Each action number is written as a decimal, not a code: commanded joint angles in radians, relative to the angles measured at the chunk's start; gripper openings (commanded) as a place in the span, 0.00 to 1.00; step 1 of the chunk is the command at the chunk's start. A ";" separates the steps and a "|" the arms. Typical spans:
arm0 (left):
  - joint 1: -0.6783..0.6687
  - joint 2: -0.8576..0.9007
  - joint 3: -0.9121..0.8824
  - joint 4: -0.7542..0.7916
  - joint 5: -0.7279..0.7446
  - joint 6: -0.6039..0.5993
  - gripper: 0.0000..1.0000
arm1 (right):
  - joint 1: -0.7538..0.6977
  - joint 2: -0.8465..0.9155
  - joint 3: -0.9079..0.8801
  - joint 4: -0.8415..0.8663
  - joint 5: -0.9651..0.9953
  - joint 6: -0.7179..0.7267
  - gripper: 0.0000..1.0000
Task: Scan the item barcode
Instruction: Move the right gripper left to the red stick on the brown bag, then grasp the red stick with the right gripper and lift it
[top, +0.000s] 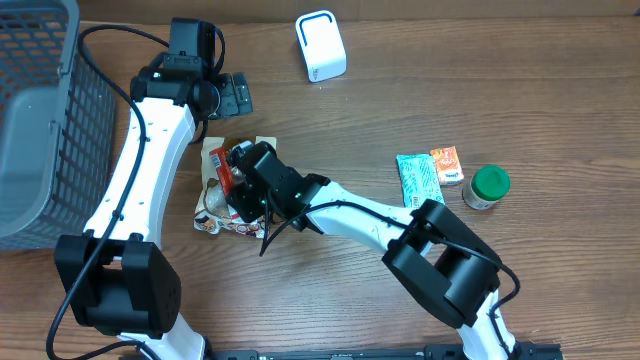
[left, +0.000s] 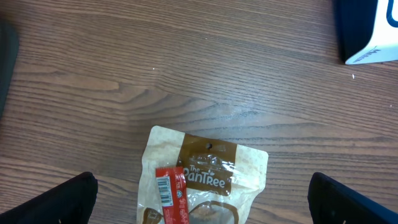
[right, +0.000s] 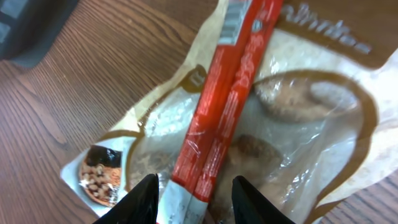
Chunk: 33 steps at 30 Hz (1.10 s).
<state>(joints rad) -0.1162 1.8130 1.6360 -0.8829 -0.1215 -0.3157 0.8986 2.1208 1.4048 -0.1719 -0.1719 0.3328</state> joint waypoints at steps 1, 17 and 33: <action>0.000 -0.001 0.006 0.001 -0.013 -0.002 1.00 | 0.008 0.034 0.014 0.006 -0.016 0.011 0.39; 0.000 -0.001 0.006 0.001 -0.013 -0.002 1.00 | 0.016 0.034 0.014 0.005 -0.016 0.010 0.09; 0.000 -0.001 0.006 0.001 -0.013 -0.002 1.00 | -0.042 -0.139 0.018 -0.086 -0.009 -0.082 0.04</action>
<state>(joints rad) -0.1162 1.8130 1.6360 -0.8829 -0.1215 -0.3157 0.8875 2.1010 1.4044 -0.2440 -0.1837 0.2893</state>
